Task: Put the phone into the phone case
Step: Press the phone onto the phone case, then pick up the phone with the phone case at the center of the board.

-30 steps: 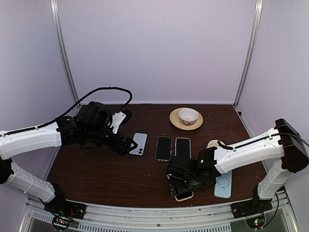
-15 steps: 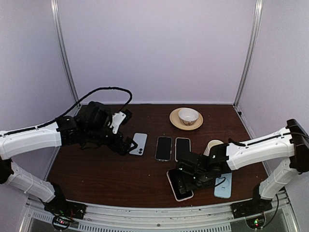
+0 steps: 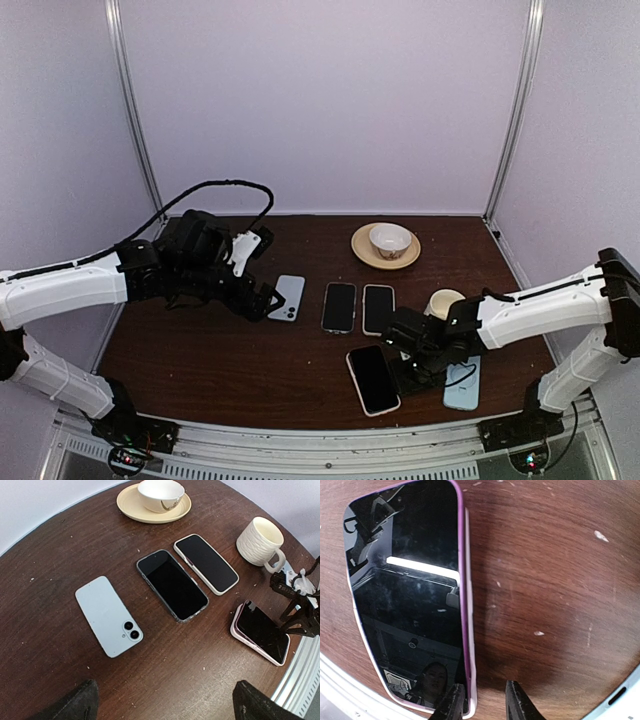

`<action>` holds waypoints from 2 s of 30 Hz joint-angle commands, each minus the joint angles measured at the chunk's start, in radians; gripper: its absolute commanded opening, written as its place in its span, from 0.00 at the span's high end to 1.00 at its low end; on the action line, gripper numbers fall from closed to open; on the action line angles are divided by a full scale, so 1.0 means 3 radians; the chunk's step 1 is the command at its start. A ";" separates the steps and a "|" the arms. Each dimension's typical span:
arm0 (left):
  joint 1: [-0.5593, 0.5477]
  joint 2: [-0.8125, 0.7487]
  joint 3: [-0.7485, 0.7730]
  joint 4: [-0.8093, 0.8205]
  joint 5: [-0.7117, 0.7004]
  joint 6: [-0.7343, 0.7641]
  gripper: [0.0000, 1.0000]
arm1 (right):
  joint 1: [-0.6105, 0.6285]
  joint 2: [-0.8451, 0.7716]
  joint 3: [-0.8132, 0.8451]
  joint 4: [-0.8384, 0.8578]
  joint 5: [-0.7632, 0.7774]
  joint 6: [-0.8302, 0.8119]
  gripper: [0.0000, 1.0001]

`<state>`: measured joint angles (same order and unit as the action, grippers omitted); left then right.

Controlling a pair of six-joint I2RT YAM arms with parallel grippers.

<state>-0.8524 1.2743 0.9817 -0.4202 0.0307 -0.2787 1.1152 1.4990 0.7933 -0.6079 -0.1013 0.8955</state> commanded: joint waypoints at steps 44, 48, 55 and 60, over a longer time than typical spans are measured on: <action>0.0065 -0.0105 0.0041 0.0083 0.0086 0.0065 0.03 | 0.0470 0.0919 0.0948 -0.0458 0.0372 0.0298 0.00; 0.0065 -0.0106 0.0041 0.0086 0.0081 0.0067 0.02 | 0.0485 0.0991 0.0961 -0.0675 0.0545 0.0346 0.01; 0.0068 -0.0099 0.0041 0.0078 0.0087 0.0064 0.02 | 0.0539 0.1061 0.0976 -0.0599 0.0482 0.0311 0.17; 0.0068 -0.0100 0.0041 0.0081 0.0091 0.0069 0.03 | 0.0539 0.0996 0.0961 -0.0549 0.0487 0.0299 0.33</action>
<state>-0.8391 1.2617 0.9817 -0.4202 0.0456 -0.2714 1.2724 1.7870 1.0893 -0.7586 0.0193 0.9909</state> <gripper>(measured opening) 0.975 0.796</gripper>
